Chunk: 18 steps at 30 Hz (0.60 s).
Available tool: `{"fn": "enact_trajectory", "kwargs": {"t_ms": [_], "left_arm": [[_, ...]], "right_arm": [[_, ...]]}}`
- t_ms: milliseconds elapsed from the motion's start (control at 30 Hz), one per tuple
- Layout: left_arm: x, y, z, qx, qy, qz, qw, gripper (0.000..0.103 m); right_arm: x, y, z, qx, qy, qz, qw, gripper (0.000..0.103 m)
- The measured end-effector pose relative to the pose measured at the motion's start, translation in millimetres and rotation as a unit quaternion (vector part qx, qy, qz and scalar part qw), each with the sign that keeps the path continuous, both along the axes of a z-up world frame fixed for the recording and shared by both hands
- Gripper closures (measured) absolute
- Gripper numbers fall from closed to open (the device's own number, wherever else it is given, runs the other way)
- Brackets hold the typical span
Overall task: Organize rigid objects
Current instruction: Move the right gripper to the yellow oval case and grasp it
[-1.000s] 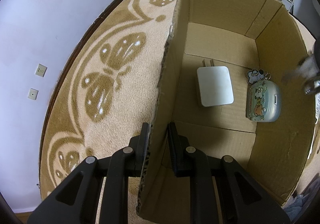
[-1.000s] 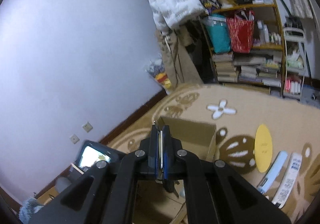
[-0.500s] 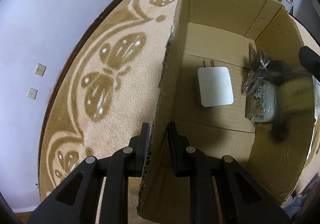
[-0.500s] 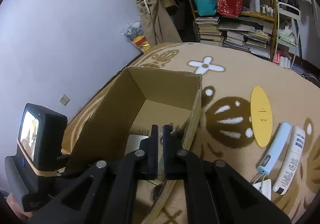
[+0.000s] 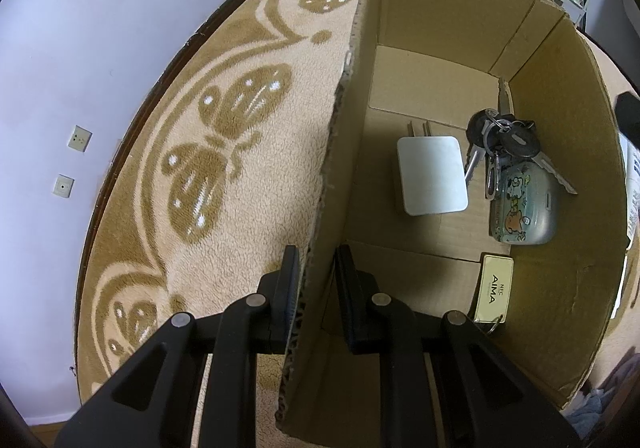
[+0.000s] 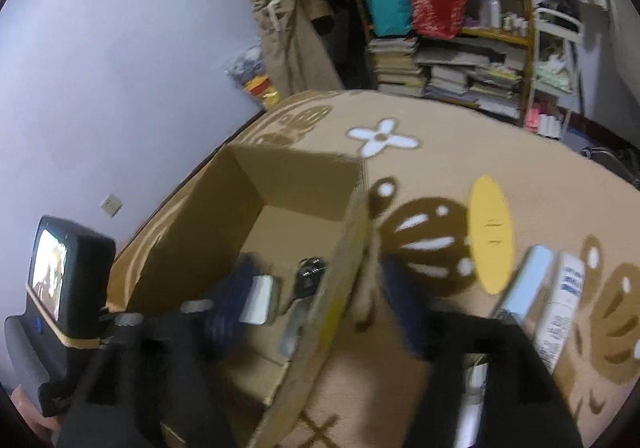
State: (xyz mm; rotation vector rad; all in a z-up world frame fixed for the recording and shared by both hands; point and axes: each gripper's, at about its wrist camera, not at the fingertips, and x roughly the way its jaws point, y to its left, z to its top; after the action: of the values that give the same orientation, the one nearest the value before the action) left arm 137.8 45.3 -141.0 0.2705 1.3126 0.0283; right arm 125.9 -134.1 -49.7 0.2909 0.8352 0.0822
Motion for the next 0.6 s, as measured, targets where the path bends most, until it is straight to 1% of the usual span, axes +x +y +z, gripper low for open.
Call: {"fn": "enact_trajectory", "kwargs": {"t_ms": [33, 100, 167, 200, 400, 533, 600], "left_arm": [[0, 0, 0, 0.000, 0.000, 0.000, 1.0000, 0.085], [0, 0, 0, 0.001, 0.000, -0.001, 1.0000, 0.085], [-1, 0, 0, 0.002, 0.000, -0.001, 1.0000, 0.085], [-1, 0, 0, 0.002, 0.000, -0.001, 1.0000, 0.085], [-1, 0, 0, 0.002, 0.000, -0.001, 1.0000, 0.085], [-1, 0, 0, 0.002, 0.000, -0.001, 1.0000, 0.085], [-1, -1, 0, 0.002, 0.000, -0.001, 1.0000, 0.085]], "right_arm": [[0, -4, 2, 0.001, -0.002, -0.005, 1.000, 0.021], [1, -13, 2, 0.003, 0.001, -0.013, 1.000, 0.016], [2, -24, 1, 0.003, 0.003, -0.025, 1.000, 0.003], [2, -31, -1, 0.000, 0.004, -0.037, 0.999, 0.001], [7, -66, -16, -0.032, 0.032, -0.091, 0.995, 0.000], [10, -90, -29, -0.004, 0.037, -0.115, 0.993, 0.000], [13, -98, -34, 0.003, 0.034, -0.118, 0.992, 0.000]]}}
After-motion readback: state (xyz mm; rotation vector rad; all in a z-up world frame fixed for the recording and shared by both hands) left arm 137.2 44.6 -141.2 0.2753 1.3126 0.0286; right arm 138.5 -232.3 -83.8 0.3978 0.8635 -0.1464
